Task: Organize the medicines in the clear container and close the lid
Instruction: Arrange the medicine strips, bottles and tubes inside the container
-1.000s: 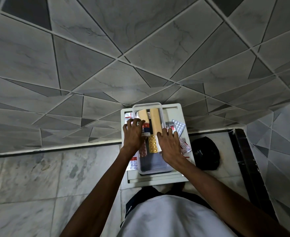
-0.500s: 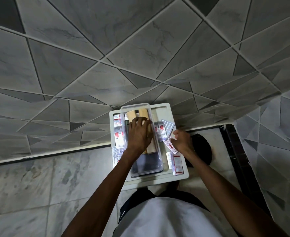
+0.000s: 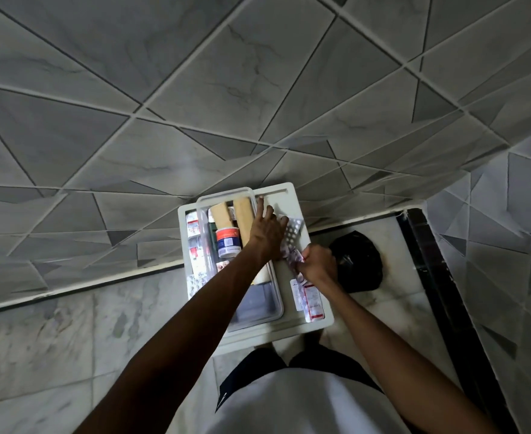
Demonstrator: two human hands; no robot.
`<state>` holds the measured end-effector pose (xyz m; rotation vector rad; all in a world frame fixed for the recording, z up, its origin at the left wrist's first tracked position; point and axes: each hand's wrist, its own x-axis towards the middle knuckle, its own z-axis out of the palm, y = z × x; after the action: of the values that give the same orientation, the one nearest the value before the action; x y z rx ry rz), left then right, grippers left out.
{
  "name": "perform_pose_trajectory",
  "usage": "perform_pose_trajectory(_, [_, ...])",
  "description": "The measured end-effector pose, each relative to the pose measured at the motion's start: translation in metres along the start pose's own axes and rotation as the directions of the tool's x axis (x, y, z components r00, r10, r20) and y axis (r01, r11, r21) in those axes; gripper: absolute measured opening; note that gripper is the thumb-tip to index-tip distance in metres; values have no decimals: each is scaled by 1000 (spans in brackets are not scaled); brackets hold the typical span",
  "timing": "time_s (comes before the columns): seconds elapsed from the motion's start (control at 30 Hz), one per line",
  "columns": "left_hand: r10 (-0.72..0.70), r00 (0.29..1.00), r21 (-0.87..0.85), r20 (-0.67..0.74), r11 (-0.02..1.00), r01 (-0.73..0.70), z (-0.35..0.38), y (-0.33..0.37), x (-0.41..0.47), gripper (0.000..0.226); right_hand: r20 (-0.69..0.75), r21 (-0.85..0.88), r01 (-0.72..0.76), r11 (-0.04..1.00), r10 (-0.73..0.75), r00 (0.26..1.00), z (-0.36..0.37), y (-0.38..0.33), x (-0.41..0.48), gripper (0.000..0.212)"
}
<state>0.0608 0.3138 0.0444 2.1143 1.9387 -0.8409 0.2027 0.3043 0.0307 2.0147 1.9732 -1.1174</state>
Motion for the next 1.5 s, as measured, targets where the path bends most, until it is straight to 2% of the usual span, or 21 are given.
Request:
perform_pose_trajectory(0.2, [-46, 999, 78, 18, 996, 45, 0, 13, 2, 114, 34, 141, -101, 985, 97, 995, -10, 11, 5, 19])
perform_pose_trajectory(0.33, [-71, 997, -66, -29, 995, 69, 3, 15, 3, 112, 20, 171, -126, 977, 124, 992, -14, 15, 2, 7])
perform_pose_trajectory(0.6, [-81, 993, -225, -91, 973, 59, 8, 16, 4, 100, -34, 251, -129, 959, 142, 989, -22, 24, -11, 26])
perform_pose_trajectory(0.7, [-75, 990, -287, -121, 957, 38, 7, 16, 0, 95, -59, 286, -133, 949, 155, 986, -30, 24, -17, 20])
perform_pose_trajectory(0.83, [-132, 974, -477, -184, 878, 29, -13, 11, -14, 82, -75, 362, -113, 925, 149, 986, -43, 20, -20, 10])
perform_pose_trajectory(0.97, [-285, 917, -671, -280, 741, 26, -36, -11, -56, 80, -91, 497, -45, 866, 104, 990, -54, 11, -24, 12])
perform_pose_trajectory(1.07, [-338, 904, -698, -263, 713, 63, -23, -30, -98, 81, -77, 541, 6, 841, 42, 996, -52, 0, -32, 19])
perform_pose_trajectory(1.13, [-353, 909, -693, -220, 713, 109, -1, -39, -124, 80, -60, 549, 42, 835, -11, 998, -46, -10, -42, 15])
perform_pose_trajectory(1.27, [-366, 920, -658, -138, 729, 191, 43, -38, -153, 77, -1, 516, 88, 852, -102, 995, -27, -28, -64, 17])
perform_pose_trajectory(1.4, [-369, 920, -611, -130, 761, 219, 66, -25, -160, 73, -52, 265, 199, 944, -192, 980, -1, -40, -80, 21])
perform_pose_trajectory(1.5, [-371, 914, -579, -165, 787, 215, 76, -13, -155, 76, -51, 102, 288, 952, -284, 958, 19, -47, -91, 25])
